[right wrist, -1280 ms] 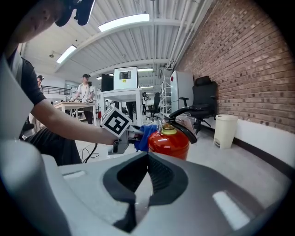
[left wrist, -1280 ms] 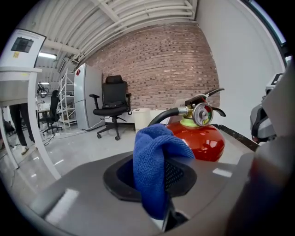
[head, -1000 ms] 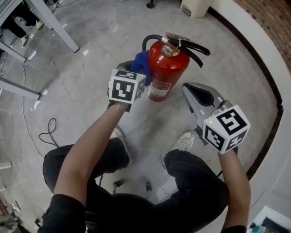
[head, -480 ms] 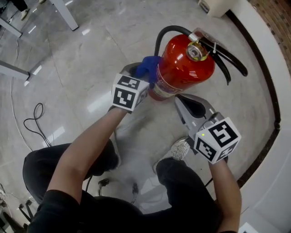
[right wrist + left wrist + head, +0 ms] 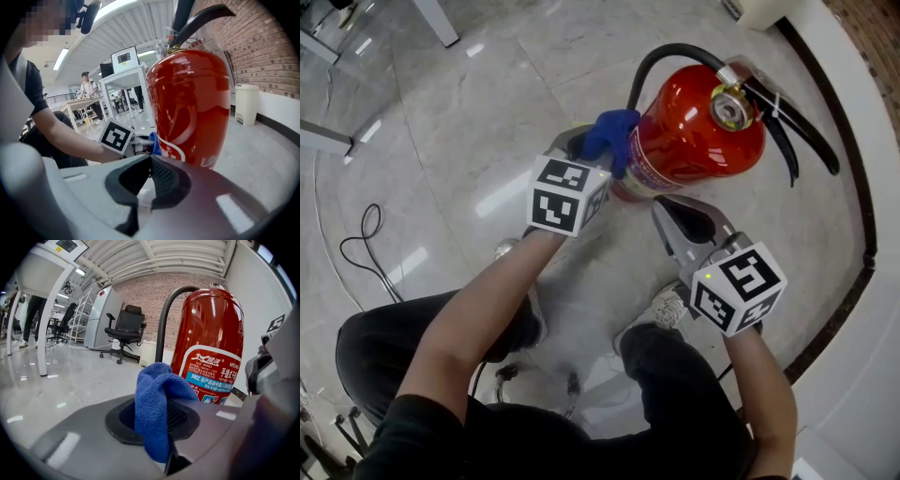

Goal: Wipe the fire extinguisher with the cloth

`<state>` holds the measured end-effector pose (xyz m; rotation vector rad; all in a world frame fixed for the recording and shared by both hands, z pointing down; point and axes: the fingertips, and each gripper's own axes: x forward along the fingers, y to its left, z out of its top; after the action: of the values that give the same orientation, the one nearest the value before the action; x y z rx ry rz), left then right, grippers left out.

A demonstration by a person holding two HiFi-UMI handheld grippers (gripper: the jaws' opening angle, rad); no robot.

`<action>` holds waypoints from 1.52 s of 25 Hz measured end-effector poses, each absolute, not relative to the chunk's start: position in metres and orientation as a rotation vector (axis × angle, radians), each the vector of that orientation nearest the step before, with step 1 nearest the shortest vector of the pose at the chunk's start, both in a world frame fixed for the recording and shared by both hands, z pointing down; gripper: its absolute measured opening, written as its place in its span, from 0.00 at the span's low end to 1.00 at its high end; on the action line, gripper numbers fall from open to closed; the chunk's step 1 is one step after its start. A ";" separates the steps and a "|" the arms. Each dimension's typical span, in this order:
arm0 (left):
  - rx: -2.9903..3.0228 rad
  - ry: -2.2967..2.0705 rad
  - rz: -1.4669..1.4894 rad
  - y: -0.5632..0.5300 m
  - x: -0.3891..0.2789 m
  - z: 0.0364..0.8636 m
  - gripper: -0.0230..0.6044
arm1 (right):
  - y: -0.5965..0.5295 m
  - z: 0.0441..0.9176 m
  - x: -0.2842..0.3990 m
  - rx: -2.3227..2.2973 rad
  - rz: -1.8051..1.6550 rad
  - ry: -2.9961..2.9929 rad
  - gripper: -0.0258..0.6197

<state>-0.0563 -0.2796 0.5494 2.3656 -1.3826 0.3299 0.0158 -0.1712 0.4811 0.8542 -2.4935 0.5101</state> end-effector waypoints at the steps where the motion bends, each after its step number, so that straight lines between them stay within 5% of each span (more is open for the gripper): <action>1: 2.361 -1.380 0.341 -0.278 -0.057 0.551 0.14 | -0.171 0.484 0.014 0.842 0.506 -2.483 0.04; 25: 2.089 -1.255 0.782 -0.260 -0.056 0.696 0.15 | -0.140 0.540 -0.020 0.588 0.564 -2.435 0.04; 38: 2.177 -1.304 0.605 -0.245 -0.044 0.578 0.15 | -0.128 0.494 -0.008 0.642 0.443 -2.418 0.04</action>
<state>-0.0443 -0.2450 0.5779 2.1771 -1.3043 0.6046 -0.0080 -0.1278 0.4941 0.6424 -2.4181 0.4426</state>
